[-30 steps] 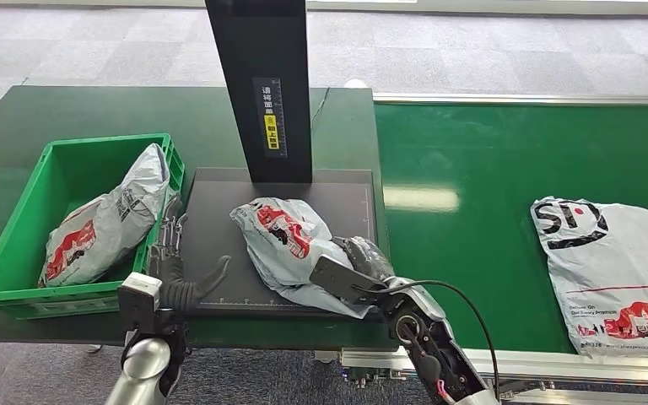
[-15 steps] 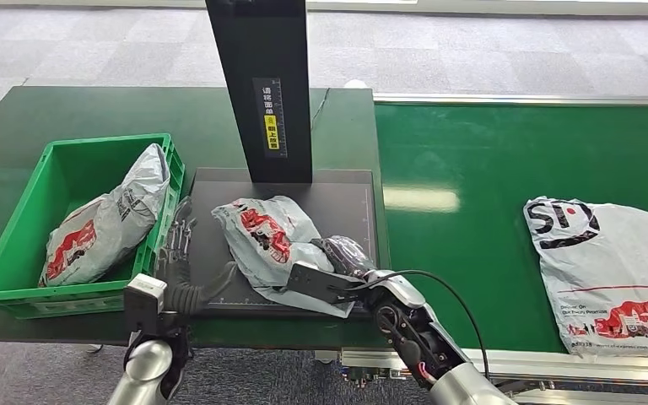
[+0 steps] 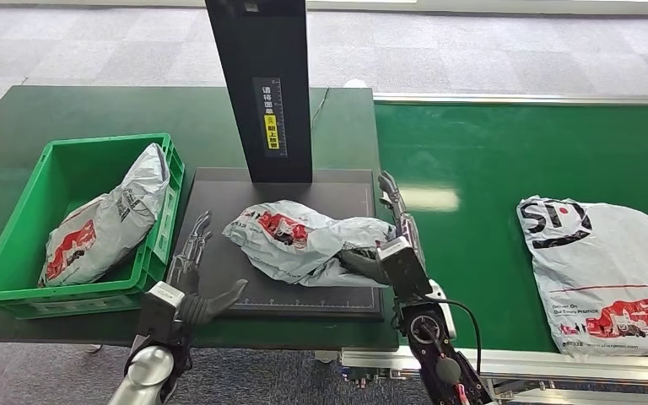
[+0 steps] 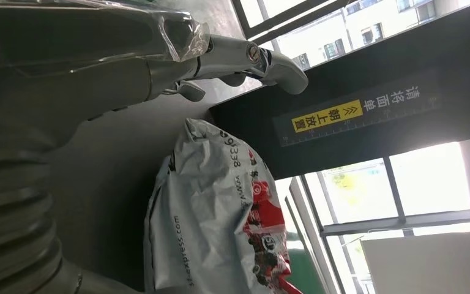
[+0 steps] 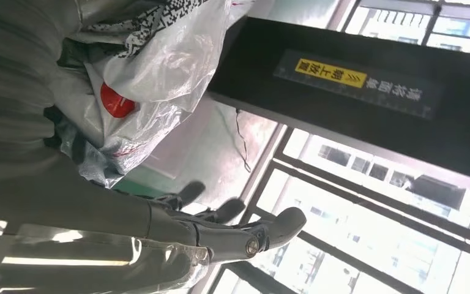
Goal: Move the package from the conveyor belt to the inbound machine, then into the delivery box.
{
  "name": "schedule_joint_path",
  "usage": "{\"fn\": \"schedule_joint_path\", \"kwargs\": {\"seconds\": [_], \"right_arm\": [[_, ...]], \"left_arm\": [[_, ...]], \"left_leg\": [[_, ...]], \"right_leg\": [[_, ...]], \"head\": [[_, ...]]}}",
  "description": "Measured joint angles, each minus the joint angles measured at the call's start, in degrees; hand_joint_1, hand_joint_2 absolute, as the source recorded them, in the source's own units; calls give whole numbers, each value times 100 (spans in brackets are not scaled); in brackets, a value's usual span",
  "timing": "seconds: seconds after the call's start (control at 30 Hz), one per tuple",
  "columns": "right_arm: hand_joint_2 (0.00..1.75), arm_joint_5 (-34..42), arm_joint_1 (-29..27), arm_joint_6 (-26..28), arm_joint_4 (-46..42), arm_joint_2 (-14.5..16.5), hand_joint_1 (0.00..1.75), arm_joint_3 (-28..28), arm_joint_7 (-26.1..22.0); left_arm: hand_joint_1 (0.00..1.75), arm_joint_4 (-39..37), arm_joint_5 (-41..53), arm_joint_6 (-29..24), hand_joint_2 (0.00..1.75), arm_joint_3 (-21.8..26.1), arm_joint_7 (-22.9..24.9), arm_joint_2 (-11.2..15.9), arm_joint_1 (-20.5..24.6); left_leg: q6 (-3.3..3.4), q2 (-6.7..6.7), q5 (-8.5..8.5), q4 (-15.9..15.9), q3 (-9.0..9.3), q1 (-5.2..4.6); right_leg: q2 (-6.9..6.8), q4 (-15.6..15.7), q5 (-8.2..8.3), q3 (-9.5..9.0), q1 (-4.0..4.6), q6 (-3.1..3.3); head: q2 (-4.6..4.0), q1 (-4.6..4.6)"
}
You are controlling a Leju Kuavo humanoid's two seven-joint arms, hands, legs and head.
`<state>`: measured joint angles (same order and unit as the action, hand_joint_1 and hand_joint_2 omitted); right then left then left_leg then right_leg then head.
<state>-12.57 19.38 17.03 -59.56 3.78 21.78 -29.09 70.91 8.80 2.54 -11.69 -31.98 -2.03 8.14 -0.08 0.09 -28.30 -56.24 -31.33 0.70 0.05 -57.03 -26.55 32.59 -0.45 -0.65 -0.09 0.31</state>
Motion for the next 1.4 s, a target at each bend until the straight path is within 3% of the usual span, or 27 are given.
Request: {"fn": "schedule_joint_path", "kwargs": {"seconds": [0.23,0.4,0.6,1.2,1.4], "right_arm": [[175,463,-313,136,-475,-25,0,-218,-135],[175,660,-439,-533,-529,-103,0,-228,366],[175,800,-547,-872,-494,-189,0,-228,320],[175,846,-575,-968,-476,-259,0,-235,321],[175,718,-562,-1147,-330,-204,0,-237,432]], "left_arm": [[0,-118,53,27,175,-28,2,18,9],[0,-251,135,93,175,-170,-3,26,62],[0,-348,255,84,175,-356,-68,24,114],[0,-479,426,56,175,-622,-124,-8,232],[0,-576,770,673,175,-1292,-126,-151,714]], "left_leg": [[-1,0,1,0,2,1],[-1,-1,1,0,1,0],[-1,-1,1,0,2,0],[-1,-1,1,0,2,0],[0,-5,2,-2,3,-1]], "right_leg": [[0,-1,0,0,0,0],[0,-1,0,0,0,0],[0,0,0,0,0,0],[0,0,0,1,0,0],[-4,0,2,-3,-1,-1]], "head": [[0,0],[0,0],[0,-1],[0,-1],[0,1]]}}
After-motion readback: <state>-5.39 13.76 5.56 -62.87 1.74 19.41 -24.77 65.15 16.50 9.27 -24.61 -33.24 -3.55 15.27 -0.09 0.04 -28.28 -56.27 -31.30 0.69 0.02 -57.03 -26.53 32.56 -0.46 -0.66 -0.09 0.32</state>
